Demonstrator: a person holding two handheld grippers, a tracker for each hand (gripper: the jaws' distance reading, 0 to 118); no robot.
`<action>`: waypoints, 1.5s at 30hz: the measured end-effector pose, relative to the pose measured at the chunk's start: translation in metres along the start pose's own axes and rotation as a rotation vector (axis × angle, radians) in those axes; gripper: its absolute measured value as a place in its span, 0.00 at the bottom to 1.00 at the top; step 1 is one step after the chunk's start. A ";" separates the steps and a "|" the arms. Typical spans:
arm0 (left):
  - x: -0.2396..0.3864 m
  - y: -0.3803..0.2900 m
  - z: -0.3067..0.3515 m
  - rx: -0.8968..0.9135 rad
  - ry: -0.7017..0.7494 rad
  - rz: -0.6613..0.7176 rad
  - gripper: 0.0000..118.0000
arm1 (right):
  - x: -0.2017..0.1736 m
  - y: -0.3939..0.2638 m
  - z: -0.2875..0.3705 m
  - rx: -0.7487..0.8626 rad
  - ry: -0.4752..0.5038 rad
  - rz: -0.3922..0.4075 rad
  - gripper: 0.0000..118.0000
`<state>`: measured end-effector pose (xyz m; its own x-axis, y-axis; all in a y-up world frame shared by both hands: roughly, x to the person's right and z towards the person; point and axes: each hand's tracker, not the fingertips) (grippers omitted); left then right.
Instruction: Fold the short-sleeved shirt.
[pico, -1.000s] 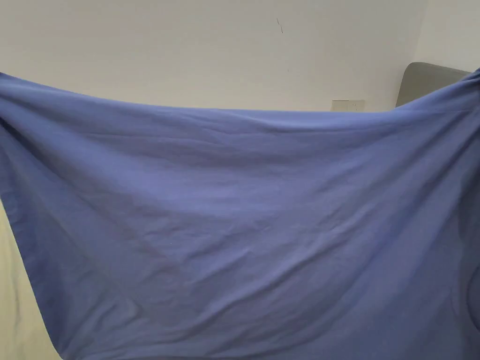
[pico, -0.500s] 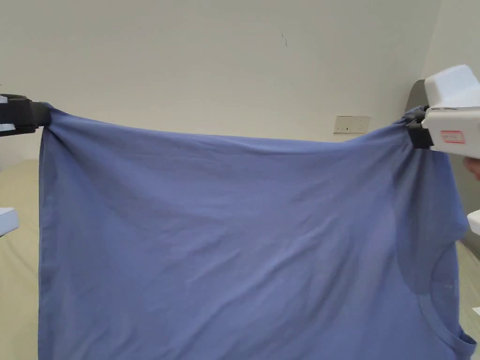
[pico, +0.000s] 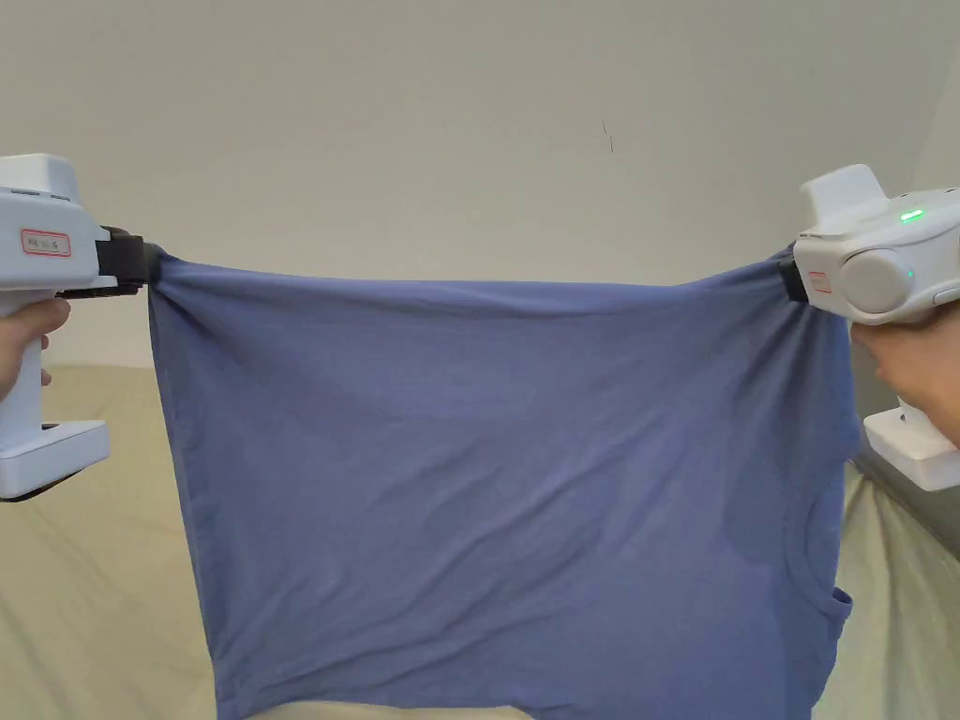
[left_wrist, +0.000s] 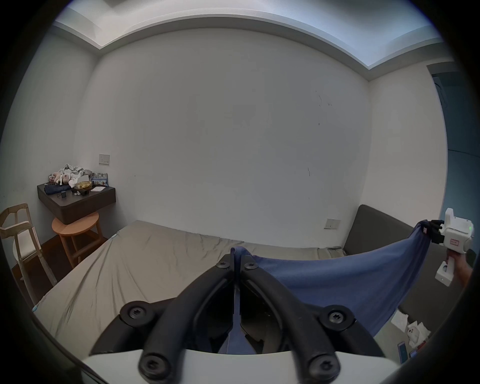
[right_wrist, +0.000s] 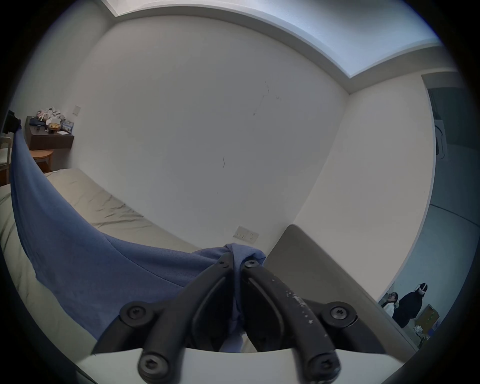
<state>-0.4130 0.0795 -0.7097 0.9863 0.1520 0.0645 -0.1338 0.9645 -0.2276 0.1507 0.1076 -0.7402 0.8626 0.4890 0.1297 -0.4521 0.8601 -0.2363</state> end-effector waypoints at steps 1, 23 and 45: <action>0.000 0.003 -0.001 0.005 0.002 -0.001 0.02 | 0.000 0.005 -0.002 0.014 -0.010 -0.002 0.04; -0.009 -0.257 0.159 -0.214 -0.108 -0.057 0.02 | -0.081 -0.282 0.189 -0.198 0.298 -0.091 0.04; -0.052 -0.413 0.398 -0.393 -0.058 0.094 0.02 | -0.100 -0.442 0.456 -0.347 0.444 -0.062 0.04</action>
<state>-0.4478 -0.2411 -0.2325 0.9629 0.2581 0.0783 -0.1644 0.7918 -0.5882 0.1607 -0.2551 -0.2091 0.9317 0.2665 -0.2466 -0.3612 0.7503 -0.5538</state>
